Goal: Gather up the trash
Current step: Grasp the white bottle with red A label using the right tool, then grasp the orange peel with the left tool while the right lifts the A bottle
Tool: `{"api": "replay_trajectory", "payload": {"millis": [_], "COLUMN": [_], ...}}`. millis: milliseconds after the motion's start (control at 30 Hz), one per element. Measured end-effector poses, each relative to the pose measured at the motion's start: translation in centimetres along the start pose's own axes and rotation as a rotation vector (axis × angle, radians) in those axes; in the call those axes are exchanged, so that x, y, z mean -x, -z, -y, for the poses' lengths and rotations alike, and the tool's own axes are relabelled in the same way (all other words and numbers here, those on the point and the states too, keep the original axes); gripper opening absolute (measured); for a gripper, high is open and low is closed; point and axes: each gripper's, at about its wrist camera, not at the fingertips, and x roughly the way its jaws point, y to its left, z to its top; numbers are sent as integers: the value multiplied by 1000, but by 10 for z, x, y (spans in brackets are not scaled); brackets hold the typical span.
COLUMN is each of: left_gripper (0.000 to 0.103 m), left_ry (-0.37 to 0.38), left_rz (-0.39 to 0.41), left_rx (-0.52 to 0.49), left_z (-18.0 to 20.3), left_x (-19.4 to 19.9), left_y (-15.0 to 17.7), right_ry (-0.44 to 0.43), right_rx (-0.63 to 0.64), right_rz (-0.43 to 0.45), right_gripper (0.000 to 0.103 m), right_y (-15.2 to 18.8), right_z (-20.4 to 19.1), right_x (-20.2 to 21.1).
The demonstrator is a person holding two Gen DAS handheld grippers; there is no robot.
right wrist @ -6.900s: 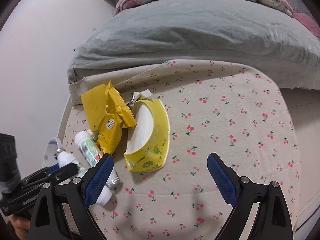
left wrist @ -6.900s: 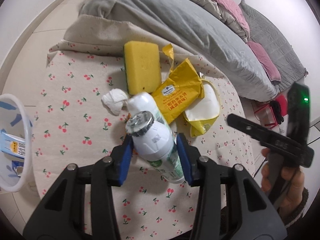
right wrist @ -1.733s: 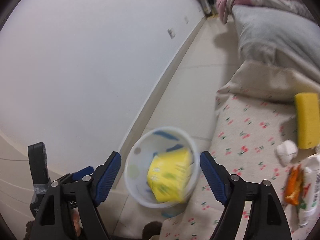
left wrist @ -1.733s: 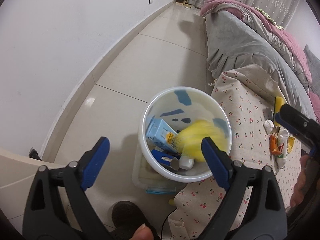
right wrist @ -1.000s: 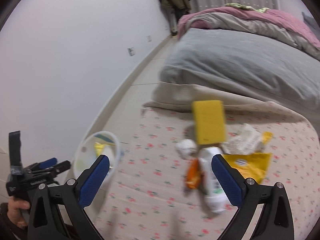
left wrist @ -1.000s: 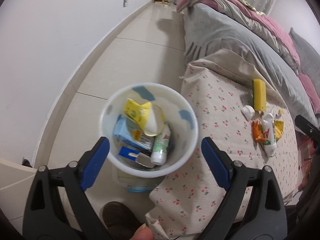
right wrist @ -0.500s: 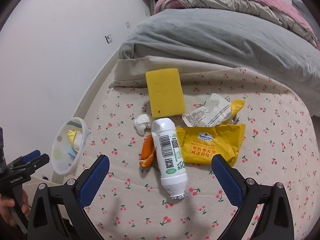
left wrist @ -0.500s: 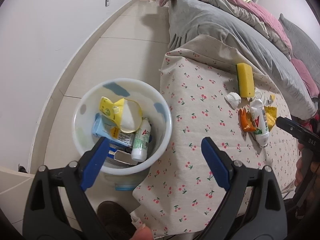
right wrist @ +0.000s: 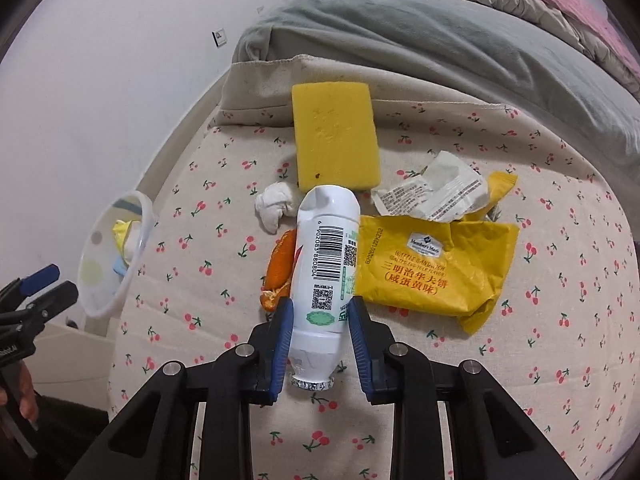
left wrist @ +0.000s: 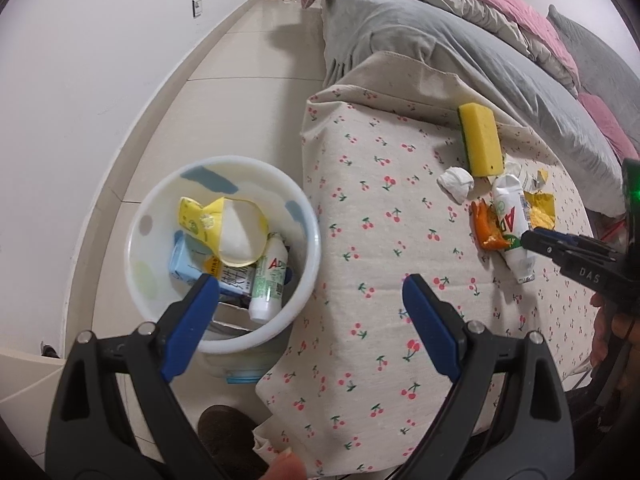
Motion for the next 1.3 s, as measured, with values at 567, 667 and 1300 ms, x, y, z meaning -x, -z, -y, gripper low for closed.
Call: {"api": "replay_trajectory", "payload": {"millis": [567,667,1300], "left_gripper": [93,93,78], "left_ry": [5,-4,140], "left_rz": [-24,-26,-58], "left_rx": [-15,-10,-100], "left_z": [39,38,112], "left_x": [-16,-18,-39], "left_y": [-11,-12,-24], "right_ry": [-58,-49,-51], "right_rx": [-21,0,-76], "right_rz": [-18,-35,94], "right_gripper": [56,56,38], "right_y": [-7,-10,1], "right_z": [6,0,54], "right_x": [4,-6,56]}}
